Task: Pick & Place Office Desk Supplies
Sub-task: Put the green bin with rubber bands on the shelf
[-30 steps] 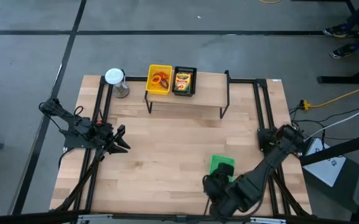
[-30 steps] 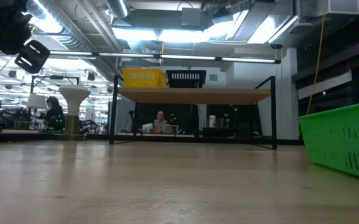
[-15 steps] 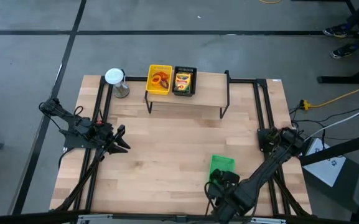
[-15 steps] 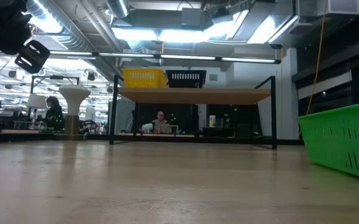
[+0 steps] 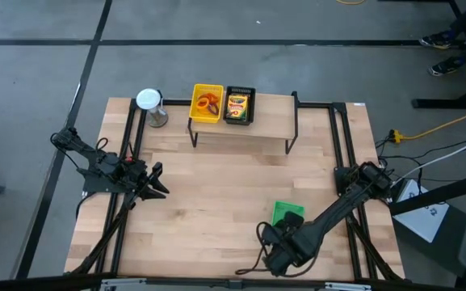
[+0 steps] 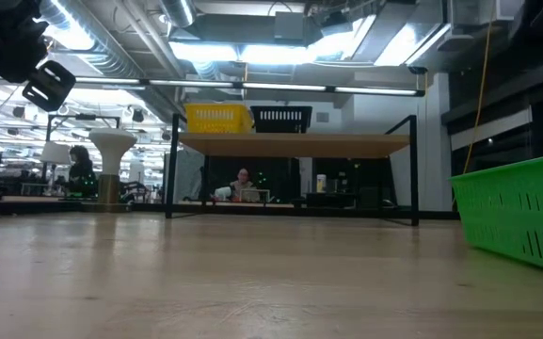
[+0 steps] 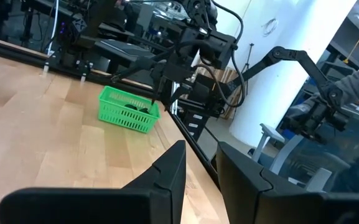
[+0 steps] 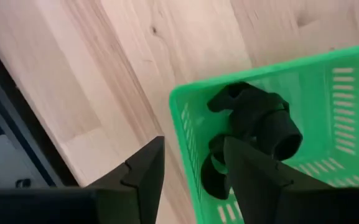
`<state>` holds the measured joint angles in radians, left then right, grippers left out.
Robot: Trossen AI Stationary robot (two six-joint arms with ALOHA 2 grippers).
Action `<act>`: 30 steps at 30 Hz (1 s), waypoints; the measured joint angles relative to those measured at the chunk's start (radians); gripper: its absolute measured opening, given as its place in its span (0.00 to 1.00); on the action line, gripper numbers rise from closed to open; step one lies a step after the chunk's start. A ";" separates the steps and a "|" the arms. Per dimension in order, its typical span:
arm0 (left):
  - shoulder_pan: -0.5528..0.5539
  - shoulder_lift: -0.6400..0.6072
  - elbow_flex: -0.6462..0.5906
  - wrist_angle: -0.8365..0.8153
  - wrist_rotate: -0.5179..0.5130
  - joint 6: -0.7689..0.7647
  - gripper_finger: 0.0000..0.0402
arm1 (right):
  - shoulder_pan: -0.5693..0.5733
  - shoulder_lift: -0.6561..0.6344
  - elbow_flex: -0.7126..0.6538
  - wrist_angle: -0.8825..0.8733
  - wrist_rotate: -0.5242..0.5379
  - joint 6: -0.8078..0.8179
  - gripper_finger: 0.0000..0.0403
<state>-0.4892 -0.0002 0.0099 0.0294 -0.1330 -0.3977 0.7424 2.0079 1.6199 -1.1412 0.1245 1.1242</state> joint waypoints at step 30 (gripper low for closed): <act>0.000 0.000 0.000 0.000 0.000 0.000 0.21 | -0.049 -0.134 -0.108 0.086 0.058 -0.035 0.41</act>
<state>-0.4892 -0.0001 0.0097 0.0296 -0.1333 -0.3974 0.6933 1.8743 1.5124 -1.0552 0.1822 1.0896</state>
